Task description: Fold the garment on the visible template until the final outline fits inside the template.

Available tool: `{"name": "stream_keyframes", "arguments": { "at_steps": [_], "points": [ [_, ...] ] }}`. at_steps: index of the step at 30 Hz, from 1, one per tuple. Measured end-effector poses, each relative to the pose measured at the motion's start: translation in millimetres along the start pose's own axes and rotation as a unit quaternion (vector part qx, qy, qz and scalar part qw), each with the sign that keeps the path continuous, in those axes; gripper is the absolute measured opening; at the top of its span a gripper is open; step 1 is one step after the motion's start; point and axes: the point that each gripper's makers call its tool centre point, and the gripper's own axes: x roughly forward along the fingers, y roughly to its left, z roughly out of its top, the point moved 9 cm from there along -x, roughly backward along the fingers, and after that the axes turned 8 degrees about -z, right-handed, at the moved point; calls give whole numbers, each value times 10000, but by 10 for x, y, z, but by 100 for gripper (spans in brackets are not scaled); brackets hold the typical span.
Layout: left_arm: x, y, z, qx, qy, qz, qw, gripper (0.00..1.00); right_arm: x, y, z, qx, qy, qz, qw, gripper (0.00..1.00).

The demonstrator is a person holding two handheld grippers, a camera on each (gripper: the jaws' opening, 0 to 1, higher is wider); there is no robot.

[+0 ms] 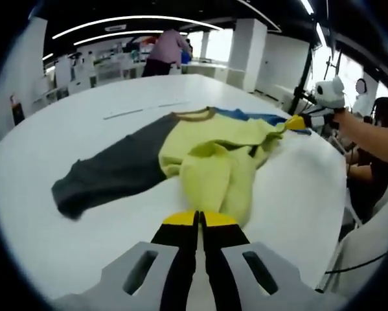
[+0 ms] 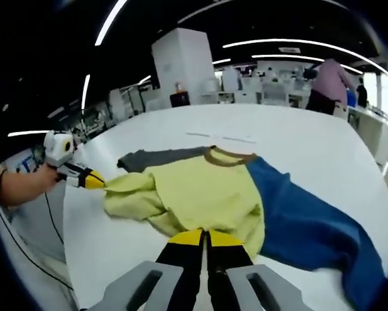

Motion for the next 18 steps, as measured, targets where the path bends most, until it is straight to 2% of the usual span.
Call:
{"name": "stream_keyframes", "arguments": {
  "at_steps": [9, 18],
  "points": [
    [-112, -38, 205, 141, -183, 2, 9997, 0, -280, -87, 76, 340, 53, -29, 9994, 0],
    [-215, -99, 363, 339, -232, -74, 9991, 0, -556, -97, 162, 465, -19, -37, 9989, 0]
  ]
}}
